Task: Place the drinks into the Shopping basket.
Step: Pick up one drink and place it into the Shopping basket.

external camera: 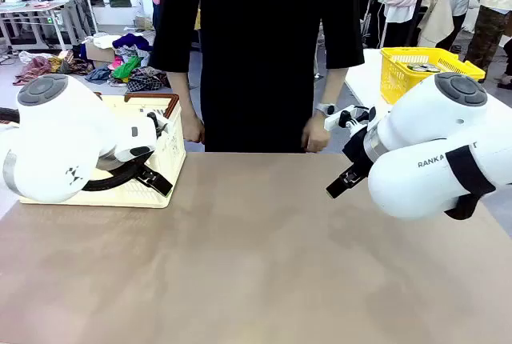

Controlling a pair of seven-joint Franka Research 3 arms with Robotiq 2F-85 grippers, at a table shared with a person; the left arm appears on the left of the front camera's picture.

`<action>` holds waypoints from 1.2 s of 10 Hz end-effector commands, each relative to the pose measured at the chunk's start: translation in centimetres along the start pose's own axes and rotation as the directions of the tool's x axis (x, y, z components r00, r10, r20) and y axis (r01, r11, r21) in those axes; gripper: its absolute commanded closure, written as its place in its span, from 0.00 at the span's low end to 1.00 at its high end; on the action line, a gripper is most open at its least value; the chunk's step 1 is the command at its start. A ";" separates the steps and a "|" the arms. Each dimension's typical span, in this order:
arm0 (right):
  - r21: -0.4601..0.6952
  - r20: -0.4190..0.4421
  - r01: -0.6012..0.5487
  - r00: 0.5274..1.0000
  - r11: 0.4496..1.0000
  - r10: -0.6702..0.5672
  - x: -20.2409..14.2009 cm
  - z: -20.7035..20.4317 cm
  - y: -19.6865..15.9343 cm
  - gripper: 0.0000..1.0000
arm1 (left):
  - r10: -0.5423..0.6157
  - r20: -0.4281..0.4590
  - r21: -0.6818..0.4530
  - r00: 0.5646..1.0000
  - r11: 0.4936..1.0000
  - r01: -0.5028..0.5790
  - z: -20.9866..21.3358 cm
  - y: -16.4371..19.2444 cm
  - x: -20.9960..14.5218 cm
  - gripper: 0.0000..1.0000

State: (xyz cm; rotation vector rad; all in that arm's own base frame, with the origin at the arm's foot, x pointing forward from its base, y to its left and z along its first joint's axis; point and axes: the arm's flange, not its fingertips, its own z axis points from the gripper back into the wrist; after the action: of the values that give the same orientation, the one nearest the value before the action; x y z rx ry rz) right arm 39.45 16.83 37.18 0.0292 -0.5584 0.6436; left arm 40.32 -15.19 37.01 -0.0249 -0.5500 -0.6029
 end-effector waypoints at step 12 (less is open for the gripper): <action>0.000 0.000 0.000 1.000 1.000 0.000 0.0 0.0 0.0 0.00 | 0.000 0.002 0.000 1.000 1.000 0.000 0.0 0.0 0.0 0.00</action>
State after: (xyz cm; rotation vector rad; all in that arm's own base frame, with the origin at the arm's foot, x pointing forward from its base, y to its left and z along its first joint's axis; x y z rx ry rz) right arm 39.45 16.84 37.18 0.0288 -0.5584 0.6443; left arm 40.31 -15.21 37.01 -0.0248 -0.5500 -0.6030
